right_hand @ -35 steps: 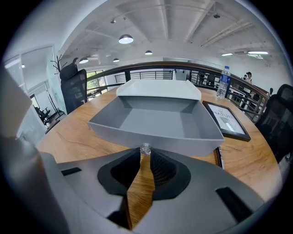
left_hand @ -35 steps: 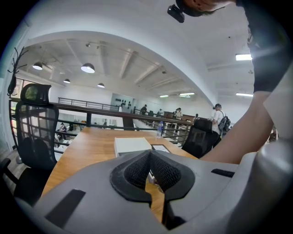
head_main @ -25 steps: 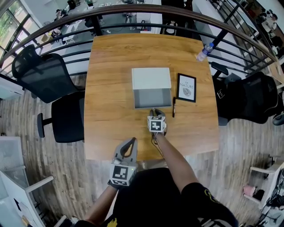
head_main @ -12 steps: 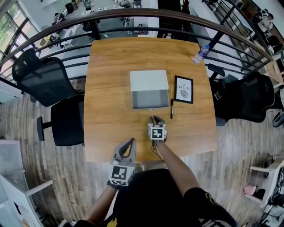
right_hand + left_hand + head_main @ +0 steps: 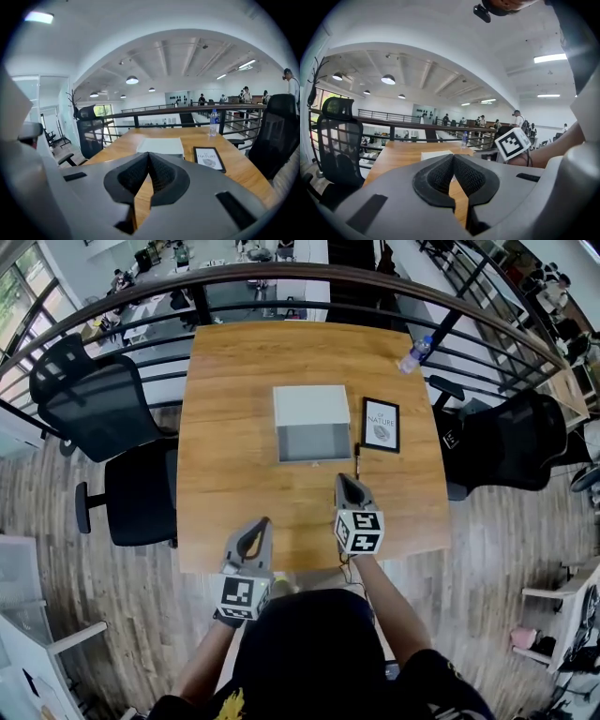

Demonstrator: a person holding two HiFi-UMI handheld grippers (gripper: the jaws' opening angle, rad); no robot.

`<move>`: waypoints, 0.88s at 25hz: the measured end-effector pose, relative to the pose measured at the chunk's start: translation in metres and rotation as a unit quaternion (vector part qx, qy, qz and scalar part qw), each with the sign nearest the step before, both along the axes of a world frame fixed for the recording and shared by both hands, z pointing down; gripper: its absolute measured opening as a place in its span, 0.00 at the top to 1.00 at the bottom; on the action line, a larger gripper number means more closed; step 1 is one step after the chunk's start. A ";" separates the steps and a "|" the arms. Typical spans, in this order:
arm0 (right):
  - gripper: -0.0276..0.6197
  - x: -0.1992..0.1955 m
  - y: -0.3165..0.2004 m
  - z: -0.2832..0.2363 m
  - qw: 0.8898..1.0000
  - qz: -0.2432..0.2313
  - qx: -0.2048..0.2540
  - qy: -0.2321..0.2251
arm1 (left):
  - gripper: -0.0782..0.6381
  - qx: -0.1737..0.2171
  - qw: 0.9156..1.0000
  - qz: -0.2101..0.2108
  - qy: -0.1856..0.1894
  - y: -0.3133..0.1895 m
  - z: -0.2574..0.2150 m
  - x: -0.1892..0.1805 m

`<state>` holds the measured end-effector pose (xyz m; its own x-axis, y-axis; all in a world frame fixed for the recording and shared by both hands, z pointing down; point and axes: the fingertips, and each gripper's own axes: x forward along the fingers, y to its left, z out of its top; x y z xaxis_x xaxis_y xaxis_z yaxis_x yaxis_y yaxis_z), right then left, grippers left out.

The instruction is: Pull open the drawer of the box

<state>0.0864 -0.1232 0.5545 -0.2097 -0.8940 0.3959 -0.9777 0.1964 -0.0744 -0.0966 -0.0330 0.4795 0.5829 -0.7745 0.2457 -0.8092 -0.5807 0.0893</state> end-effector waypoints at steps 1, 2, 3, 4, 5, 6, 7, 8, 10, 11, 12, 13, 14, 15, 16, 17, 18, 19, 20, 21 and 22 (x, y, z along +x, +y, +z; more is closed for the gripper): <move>0.96 0.003 0.011 -0.015 1.000 0.001 0.012 -0.004 | 0.87 0.002 1.000 0.007 -0.002 0.003 0.001 -0.001; 0.96 0.006 0.022 -0.030 1.000 0.003 0.024 -0.008 | 0.87 0.004 1.000 0.015 -0.005 0.004 0.001 -0.002; 0.96 0.007 0.032 -0.044 0.999 0.007 0.035 -0.011 | 0.87 0.007 1.000 0.024 -0.010 0.005 0.000 -0.004; 0.96 0.007 0.042 -0.058 0.999 0.009 0.047 -0.013 | 0.87 0.011 0.999 0.031 -0.015 0.006 -0.003 -0.005; 0.96 0.006 0.052 -0.071 0.998 0.010 0.059 -0.012 | 0.87 0.015 0.999 0.037 -0.017 0.008 -0.006 -0.007; 0.96 0.005 0.061 -0.083 0.997 0.011 0.071 -0.010 | 0.87 0.019 0.999 0.042 -0.018 0.010 -0.010 -0.008; 0.96 0.006 0.070 -0.094 0.997 0.011 0.081 -0.009 | 0.87 0.022 0.999 0.046 -0.017 0.012 -0.014 -0.008; 0.96 0.008 0.077 -0.104 0.996 0.011 0.089 -0.009 | 0.87 0.024 0.998 0.050 -0.017 0.013 -0.018 -0.006; 0.96 0.017 0.091 -0.122 0.995 0.012 0.101 -0.011 | 0.87 0.025 0.998 0.060 -0.017 0.015 -0.025 0.002; 0.96 0.022 0.097 -0.129 0.994 0.012 0.105 -0.014 | 0.87 0.024 0.997 0.065 -0.017 0.016 -0.028 0.006; 0.96 0.026 0.103 -0.136 0.994 0.012 0.109 -0.016 | 0.87 0.024 0.997 0.068 -0.016 0.018 -0.031 0.010; 0.96 0.030 0.108 -0.143 0.993 0.012 0.114 -0.018 | 0.87 0.025 0.997 0.070 -0.015 0.019 -0.034 0.013; 0.96 0.034 0.112 -0.148 0.993 0.012 0.119 -0.019 | 0.87 0.027 0.997 0.070 -0.013 0.020 -0.038 0.015; 0.96 0.038 0.116 -0.154 0.992 0.011 0.124 -0.020 | 0.87 0.030 0.997 0.068 -0.012 0.022 -0.042 0.017; 0.96 0.043 0.119 -0.158 0.992 0.012 0.128 -0.021 | 0.87 0.032 0.997 0.064 -0.010 0.023 -0.046 0.018; 0.96 0.048 0.122 -0.162 0.991 0.012 0.130 -0.023 | 0.87 0.035 0.998 0.059 -0.009 0.024 -0.050 0.019; 0.96 0.052 0.124 -0.165 0.991 0.011 0.133 -0.025 | 0.87 0.037 0.998 0.054 -0.010 0.024 -0.052 0.019; 0.96 0.057 0.126 -0.168 0.990 0.010 0.135 -0.026 | 0.87 0.037 0.998 0.049 -0.011 0.023 -0.053 0.020; 0.96 0.062 0.128 -0.171 0.990 0.007 0.137 -0.027 | 0.87 0.034 0.998 0.042 -0.013 0.022 -0.052 0.021; 0.96 0.067 0.130 -0.175 0.990 0.003 0.140 -0.027 | 0.87 0.030 0.999 0.036 -0.016 0.020 -0.050 0.023; 0.96 0.072 0.132 -0.179 0.989 -0.001 0.144 -0.027 | 0.87 0.026 0.999 0.030 -0.018 0.020 -0.049 0.026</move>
